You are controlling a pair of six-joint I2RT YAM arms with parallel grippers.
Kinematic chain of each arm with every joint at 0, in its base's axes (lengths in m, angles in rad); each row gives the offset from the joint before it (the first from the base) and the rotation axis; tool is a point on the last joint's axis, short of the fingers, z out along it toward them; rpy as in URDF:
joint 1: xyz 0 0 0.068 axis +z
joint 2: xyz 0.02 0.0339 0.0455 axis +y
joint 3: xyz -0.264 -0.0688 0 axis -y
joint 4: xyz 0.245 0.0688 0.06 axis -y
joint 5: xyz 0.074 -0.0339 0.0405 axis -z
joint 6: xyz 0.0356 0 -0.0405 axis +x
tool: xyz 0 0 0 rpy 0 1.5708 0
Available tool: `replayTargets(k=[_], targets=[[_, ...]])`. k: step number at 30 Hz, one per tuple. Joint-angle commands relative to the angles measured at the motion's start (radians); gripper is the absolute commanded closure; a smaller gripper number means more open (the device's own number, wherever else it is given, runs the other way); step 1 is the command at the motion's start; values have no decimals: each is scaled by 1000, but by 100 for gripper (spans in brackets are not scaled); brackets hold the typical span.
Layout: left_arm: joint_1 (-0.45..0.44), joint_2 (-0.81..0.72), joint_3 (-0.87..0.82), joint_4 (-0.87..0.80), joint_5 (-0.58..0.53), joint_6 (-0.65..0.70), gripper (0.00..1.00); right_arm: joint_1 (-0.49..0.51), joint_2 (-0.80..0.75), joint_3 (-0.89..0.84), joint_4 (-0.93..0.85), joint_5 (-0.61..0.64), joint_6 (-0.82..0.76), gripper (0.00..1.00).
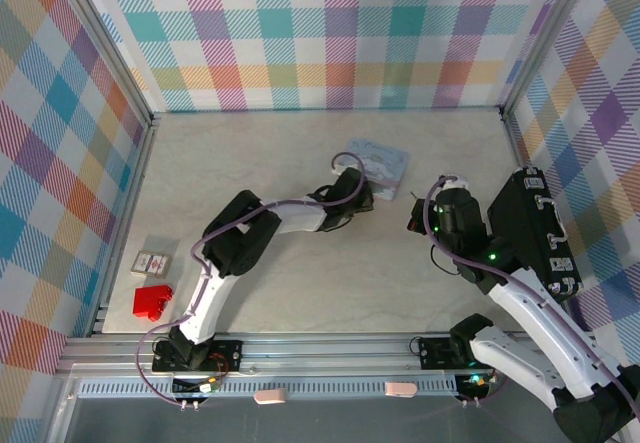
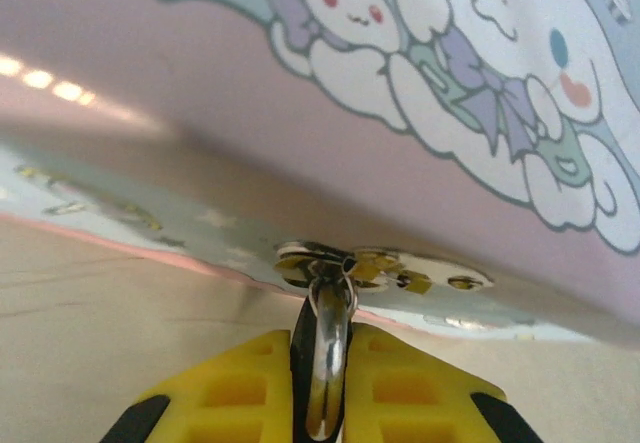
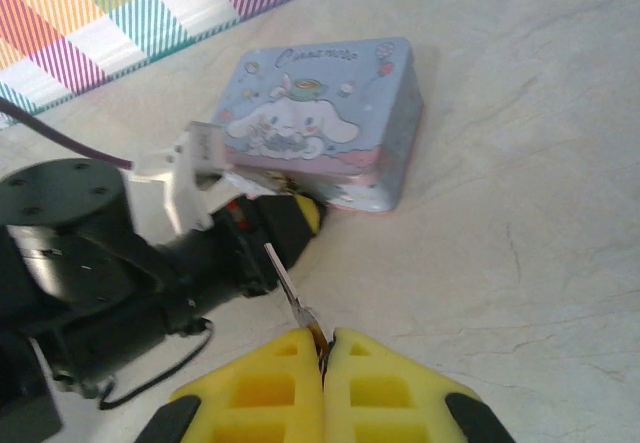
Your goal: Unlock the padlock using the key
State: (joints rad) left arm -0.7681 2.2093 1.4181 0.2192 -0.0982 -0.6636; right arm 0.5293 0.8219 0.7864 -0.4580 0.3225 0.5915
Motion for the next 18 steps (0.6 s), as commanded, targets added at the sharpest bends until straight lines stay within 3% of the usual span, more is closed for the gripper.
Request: replayTargets(k=[1,9,18], targets=[[65,-81,-125,-29,-17,10,94,-5,36,-6,51,-59,20,100],[155,-288,-362,-80,-14,6,98,-5,144,-16,122,-155,37,100],[174,-522,-588,-250,-2,21,98,-4,270,-11,177,-276,31,100]])
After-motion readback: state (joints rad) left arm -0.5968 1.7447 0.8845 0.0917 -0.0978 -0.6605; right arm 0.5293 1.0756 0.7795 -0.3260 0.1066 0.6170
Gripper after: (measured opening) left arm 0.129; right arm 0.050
